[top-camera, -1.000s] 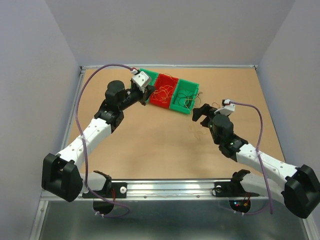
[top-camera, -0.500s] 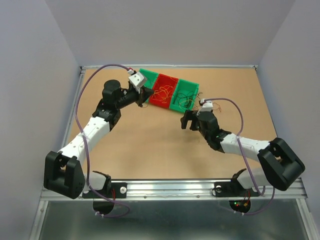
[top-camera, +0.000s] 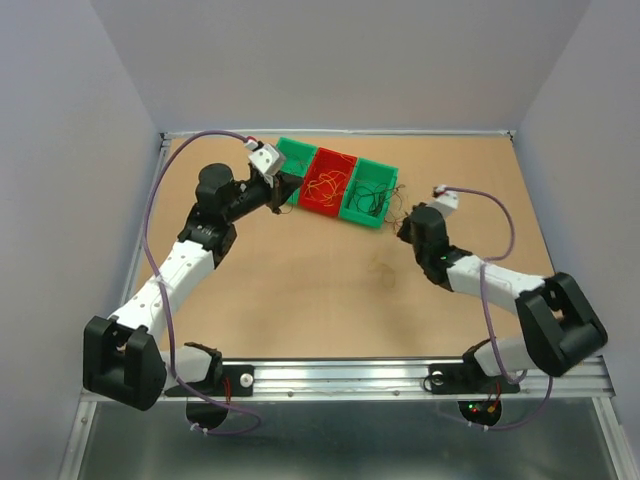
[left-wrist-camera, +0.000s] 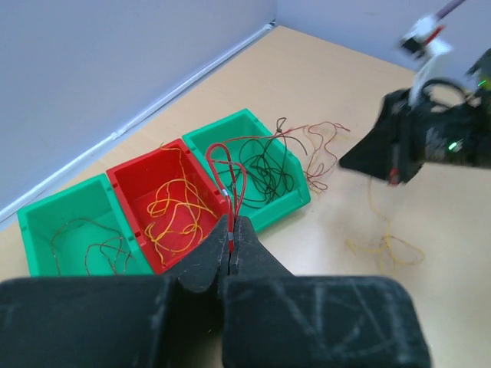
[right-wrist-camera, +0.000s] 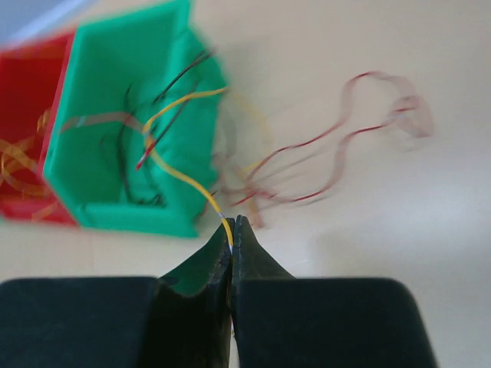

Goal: Untangle the cables

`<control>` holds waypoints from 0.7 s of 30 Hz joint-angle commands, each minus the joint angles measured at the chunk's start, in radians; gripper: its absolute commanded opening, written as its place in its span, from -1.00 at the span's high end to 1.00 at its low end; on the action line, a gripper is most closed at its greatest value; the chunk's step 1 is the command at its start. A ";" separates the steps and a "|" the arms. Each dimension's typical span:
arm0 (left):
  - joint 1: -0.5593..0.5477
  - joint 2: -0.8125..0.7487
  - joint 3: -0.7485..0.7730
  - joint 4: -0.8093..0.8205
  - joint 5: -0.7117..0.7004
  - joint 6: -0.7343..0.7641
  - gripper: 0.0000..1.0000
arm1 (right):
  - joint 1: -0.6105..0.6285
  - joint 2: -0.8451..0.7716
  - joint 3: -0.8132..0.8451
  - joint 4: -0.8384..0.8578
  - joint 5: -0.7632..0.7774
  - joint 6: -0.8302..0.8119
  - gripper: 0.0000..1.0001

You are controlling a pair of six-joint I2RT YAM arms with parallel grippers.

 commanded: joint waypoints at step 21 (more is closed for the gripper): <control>0.206 -0.009 -0.028 0.139 -0.200 -0.185 1.00 | -0.109 -0.647 -0.280 -0.105 0.435 0.333 0.99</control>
